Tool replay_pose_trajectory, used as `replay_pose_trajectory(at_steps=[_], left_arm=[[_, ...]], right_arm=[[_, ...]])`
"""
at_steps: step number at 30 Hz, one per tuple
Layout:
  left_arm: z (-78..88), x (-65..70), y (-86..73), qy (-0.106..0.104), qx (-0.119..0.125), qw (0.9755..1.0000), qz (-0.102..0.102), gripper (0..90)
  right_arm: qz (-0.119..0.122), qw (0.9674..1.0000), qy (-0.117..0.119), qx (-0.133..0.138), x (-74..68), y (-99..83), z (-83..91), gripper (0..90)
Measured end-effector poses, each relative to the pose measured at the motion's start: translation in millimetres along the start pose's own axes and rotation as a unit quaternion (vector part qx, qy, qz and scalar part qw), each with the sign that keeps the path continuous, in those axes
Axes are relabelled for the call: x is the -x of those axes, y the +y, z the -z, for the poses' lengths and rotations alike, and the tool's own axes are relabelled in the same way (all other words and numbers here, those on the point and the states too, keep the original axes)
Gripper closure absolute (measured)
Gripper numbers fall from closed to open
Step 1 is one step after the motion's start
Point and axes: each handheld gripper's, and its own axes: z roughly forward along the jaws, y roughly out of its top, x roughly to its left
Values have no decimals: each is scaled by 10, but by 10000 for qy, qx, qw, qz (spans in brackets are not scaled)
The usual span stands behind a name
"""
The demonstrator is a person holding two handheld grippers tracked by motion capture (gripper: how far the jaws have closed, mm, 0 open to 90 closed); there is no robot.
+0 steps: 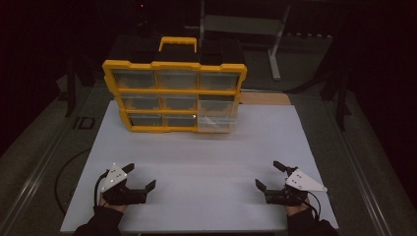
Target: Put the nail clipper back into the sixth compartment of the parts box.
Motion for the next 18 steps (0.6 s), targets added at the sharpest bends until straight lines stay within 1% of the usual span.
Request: replay_pose_trajectory(at_steps=[1,2,3,4,8,12,13,18], left_arm=[[0,0,0,0,0,10000,0,9],[22,-12,-10,149,56,9999,-10,9],[22,-12,-10,149,56,9999,-10,9],[23,-17,-23,267,86,9996,-42,9],[9,-31,-42,285,78,9996,-10,9],[-5,-32,-53,338,83,9994,-34,9],[-9,-30,-57,385,73,9992,-68,9],[-12,-36,-66,381,85,9992,-58,9]], right_arm=[[0,10000,0,0,0,0,0,86],[6,10000,8,-3,0,-1,-3,87],[6,10000,8,-3,0,-1,-3,87],[2,10000,16,-16,2,-4,-4,86],[-15,10000,28,-32,-2,-8,-13,87],[-17,10000,58,-51,-9,-12,-23,87],[-5,10000,61,-74,-4,-16,-26,87],[0,10000,56,-78,-3,-19,-31,87]])
